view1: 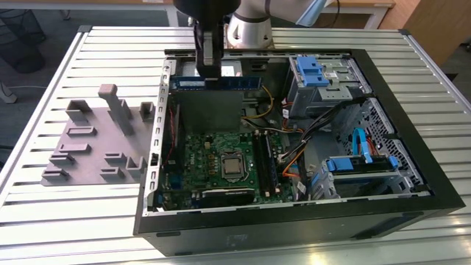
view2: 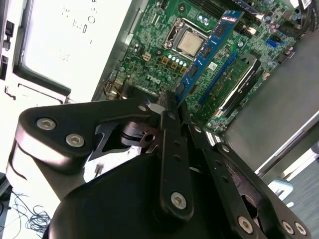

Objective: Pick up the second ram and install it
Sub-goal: 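Pick up the second ram and move it above second insertion slot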

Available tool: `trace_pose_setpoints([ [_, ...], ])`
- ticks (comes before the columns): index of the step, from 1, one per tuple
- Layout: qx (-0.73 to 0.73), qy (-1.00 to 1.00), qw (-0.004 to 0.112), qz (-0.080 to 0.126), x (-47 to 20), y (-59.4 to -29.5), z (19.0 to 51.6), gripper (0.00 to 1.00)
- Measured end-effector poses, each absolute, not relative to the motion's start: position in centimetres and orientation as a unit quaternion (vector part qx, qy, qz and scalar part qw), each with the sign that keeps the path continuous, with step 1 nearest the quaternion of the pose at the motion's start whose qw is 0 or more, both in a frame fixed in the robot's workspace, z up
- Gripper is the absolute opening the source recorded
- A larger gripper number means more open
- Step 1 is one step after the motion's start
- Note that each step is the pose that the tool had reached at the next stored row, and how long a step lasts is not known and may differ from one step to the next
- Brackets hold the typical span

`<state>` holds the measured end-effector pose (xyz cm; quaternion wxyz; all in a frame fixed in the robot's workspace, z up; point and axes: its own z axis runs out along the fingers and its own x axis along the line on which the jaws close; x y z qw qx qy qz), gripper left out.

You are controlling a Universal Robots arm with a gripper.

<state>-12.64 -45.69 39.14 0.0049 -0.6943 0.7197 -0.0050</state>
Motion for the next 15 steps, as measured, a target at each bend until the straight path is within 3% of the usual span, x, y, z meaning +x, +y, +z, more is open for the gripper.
trace_pose_setpoints([
  [15,-0.694,0.720,0.005,-0.005,-10.6,-45.7,39.1,0.14],
])
